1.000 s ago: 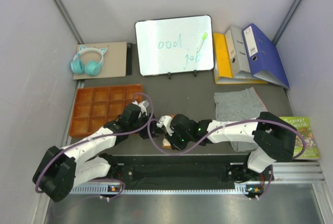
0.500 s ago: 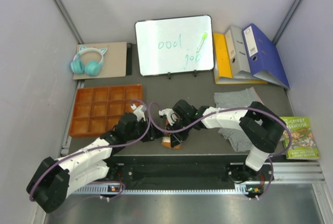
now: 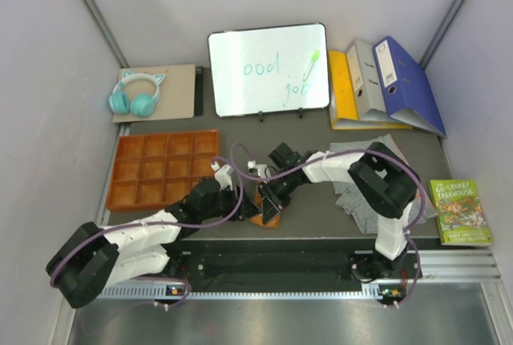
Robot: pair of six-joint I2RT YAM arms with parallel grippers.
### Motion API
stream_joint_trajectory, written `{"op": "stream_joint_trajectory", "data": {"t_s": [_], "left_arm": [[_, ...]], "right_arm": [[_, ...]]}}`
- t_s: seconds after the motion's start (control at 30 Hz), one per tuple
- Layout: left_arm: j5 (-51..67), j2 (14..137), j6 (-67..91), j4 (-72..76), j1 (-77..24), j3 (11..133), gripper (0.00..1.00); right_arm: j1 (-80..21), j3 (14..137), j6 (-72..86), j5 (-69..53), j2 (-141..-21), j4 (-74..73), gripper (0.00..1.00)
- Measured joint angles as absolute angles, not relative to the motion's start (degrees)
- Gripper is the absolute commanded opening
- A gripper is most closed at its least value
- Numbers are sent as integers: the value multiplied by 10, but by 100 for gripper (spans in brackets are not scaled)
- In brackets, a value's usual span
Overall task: Roll the underwear
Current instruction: Roll the underwear to the center of the board.
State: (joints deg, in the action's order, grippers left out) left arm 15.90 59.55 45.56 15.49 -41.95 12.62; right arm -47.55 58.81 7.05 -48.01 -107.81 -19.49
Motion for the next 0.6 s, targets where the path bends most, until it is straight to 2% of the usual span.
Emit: {"op": "stream_joint_trajectory", "data": {"t_s": [0.13,0.23,0.3,0.33,0.37,0.4,0.43,0.6], "left_arm": [[151,630,452,173,-425,126,48],[149,636,453,186,-430,126,33],[146,637,457,194,-432,126,19],[143,639,459,198,-433,126,13],[141,643,463,201,-433,126,4],[140,646,469,201,-433,127,1],[138,652,474,199,-433,130,0],[128,706,491,145,-433,186,0]], "right_arm": [[-461,594,71,-510,-1094,-199,13],[-452,594,71,-528,-1103,-198,15],[-448,594,71,-535,-1105,-198,19],[-446,594,71,-537,-1106,-198,28],[-445,594,71,-537,-1107,-198,31],[-444,594,71,-537,-1107,-199,36],[-444,594,70,-537,-1107,-199,46],[-441,597,72,-531,-1093,-214,69]]}}
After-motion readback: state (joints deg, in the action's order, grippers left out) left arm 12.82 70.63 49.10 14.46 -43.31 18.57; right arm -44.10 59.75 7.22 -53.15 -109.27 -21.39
